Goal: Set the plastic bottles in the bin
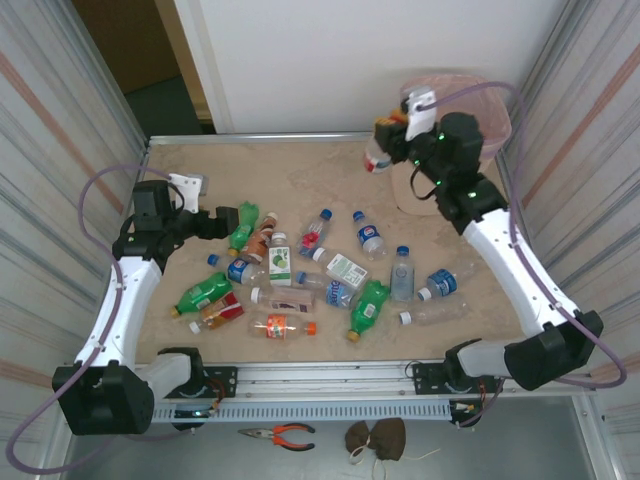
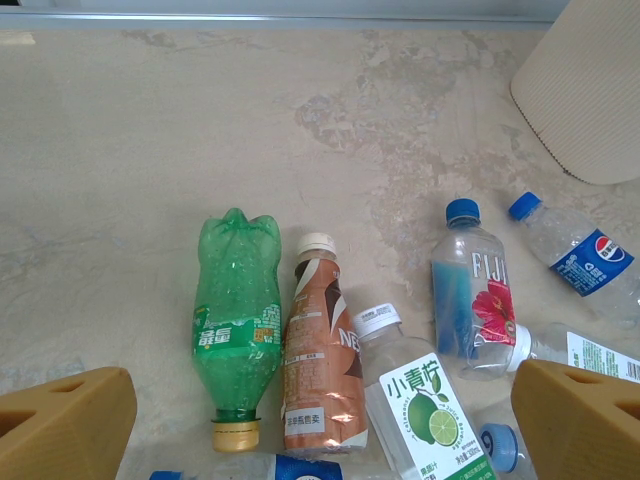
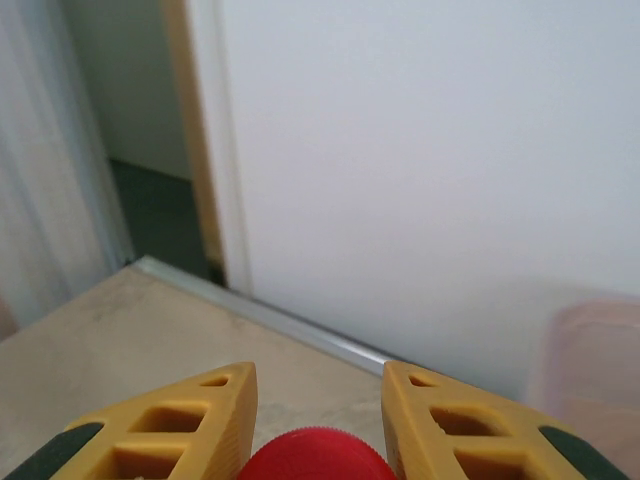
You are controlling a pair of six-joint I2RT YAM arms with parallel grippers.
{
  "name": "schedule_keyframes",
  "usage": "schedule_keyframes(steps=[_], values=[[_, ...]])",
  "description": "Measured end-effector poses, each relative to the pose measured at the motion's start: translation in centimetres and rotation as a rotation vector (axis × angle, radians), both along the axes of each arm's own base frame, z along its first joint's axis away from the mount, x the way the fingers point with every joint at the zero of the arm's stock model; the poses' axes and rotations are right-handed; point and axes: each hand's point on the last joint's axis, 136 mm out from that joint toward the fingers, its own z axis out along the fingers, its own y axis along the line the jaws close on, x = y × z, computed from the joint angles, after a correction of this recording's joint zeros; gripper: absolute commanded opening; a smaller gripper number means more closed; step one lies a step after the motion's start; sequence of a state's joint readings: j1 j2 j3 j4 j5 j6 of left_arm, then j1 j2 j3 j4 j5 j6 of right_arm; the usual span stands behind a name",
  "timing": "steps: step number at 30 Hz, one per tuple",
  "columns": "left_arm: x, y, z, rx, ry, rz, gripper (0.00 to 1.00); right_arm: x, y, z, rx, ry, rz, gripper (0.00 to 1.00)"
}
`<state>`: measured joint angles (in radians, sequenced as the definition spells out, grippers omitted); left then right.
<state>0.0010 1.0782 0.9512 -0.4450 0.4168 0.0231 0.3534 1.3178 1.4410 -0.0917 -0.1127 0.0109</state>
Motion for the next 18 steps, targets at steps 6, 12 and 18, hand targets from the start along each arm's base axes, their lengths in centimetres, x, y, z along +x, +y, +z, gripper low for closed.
schedule_keyframes(steps=[6,12,18], values=[[-0.4,-0.1,-0.2,-0.002,-0.001,-0.003,0.97,1.4,-7.8,4.5,0.093,-0.008,-0.195,0.0],[-0.4,-0.1,-0.1,-0.005,-0.002,-0.005,0.97,4.7,-13.0,4.0,0.143,0.062,-0.325,0.0],[-0.4,-0.1,-0.1,-0.005,-0.004,-0.006,0.97,8.9,-14.4,1.5,0.138,0.171,-0.352,0.0]])
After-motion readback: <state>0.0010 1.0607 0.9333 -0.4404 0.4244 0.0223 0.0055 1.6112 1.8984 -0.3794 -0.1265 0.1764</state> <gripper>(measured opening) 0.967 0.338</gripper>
